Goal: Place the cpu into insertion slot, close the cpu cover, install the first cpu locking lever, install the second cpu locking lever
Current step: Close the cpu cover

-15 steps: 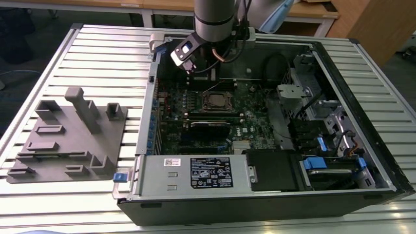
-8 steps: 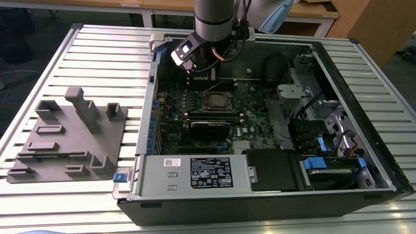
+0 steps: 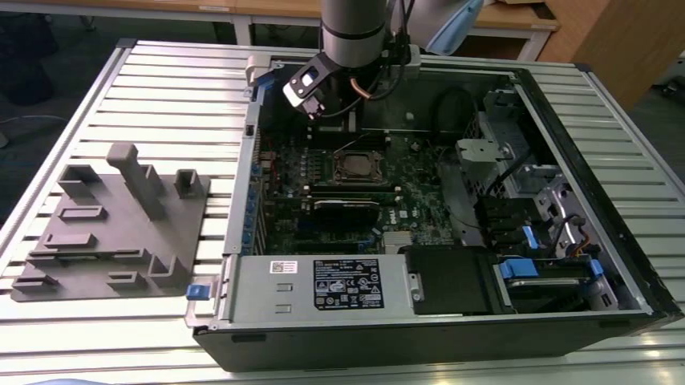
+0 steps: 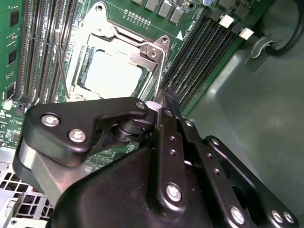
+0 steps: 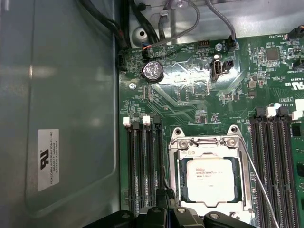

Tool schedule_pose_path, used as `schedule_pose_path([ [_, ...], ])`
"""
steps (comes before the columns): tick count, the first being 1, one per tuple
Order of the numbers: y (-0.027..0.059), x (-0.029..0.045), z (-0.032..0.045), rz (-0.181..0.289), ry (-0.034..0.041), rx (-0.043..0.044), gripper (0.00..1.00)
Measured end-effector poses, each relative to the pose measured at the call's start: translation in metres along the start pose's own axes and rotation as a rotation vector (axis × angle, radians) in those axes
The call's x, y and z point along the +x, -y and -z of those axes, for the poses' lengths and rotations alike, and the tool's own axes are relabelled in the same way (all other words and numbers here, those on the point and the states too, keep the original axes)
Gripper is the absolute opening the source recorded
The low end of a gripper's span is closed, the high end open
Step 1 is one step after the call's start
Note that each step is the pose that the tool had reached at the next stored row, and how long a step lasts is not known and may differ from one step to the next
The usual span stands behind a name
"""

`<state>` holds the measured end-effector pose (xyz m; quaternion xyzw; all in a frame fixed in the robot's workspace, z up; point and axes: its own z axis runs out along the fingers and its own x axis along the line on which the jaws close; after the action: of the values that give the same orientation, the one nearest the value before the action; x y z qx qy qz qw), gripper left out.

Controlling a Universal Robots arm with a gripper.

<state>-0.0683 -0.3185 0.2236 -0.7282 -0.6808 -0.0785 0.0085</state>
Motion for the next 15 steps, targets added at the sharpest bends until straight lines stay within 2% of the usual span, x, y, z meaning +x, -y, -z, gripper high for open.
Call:
schedule_pose_path([
  [7,0.0000,0.0002,-0.0002,0.000,0.0024,-0.0004,0.11],
  [15,0.0002,-0.0001,-0.0022,0.005,-0.0010,-0.0141,0.11],
])
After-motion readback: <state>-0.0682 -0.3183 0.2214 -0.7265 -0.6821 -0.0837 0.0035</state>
